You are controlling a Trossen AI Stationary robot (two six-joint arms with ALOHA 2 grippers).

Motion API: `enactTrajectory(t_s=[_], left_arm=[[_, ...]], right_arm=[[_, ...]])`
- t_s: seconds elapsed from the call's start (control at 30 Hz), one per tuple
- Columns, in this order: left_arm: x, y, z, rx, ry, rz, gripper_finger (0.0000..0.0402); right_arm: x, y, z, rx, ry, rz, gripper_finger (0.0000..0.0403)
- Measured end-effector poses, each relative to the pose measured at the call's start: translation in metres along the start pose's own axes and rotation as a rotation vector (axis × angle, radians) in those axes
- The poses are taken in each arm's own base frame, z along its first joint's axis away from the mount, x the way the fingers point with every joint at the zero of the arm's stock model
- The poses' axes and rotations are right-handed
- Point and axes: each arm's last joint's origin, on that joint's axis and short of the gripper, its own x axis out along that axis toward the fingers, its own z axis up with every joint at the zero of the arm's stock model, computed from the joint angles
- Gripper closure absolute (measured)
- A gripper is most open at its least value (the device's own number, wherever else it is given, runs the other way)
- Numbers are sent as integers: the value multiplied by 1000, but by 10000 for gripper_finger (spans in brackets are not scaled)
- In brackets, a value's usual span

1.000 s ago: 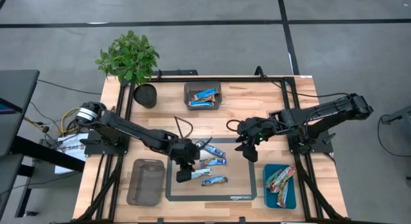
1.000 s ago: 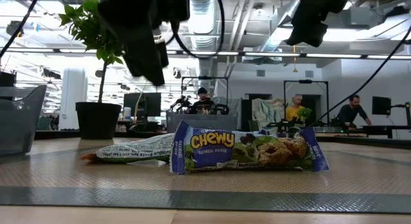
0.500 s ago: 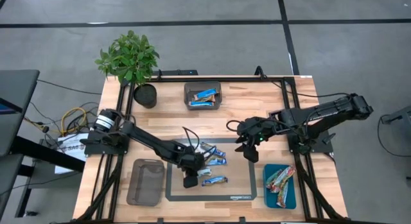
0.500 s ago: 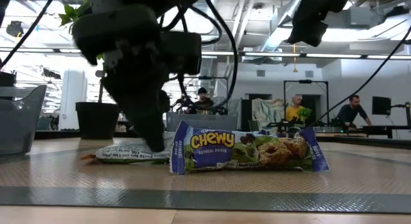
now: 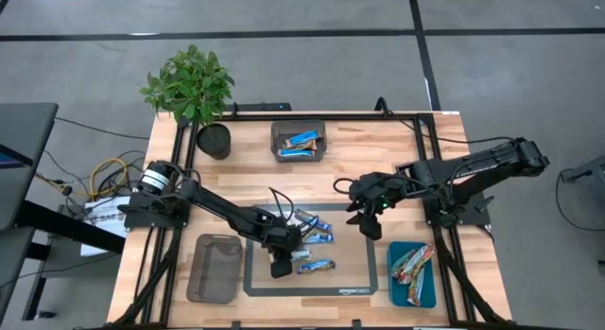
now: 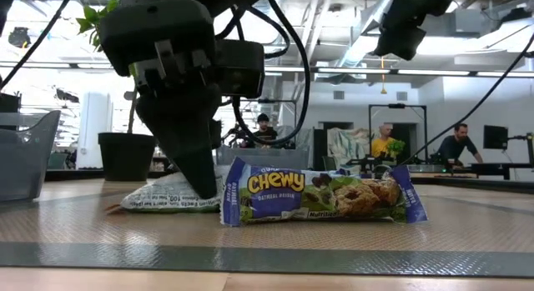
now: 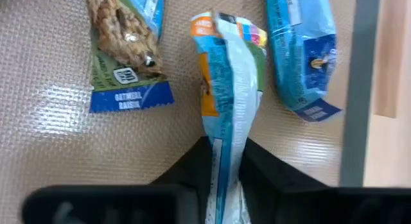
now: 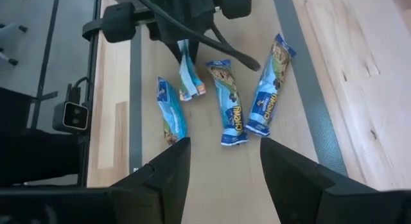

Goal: Pick and place Granola Bars by type
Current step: Put the yellow granola bar into the top black transparent bin

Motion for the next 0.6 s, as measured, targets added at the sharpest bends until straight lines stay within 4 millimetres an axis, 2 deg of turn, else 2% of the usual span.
enactTrajectory(t_s=[0.1,0.27,0.43,0.6], left_arm=[[-5,-1,2,-10,-11,-7,381],[-29,4,13,-75,-102,45,385],[-72,23,26,-166,-232,183,382],[-125,60,42,-289,-411,337,389]], right_arm=[[0,0,1,-31,-8,4,226],[0,2,7,-78,-70,25,226],[-2,0,16,-95,-165,-8,226],[-5,-11,25,-76,-257,-167,226]])
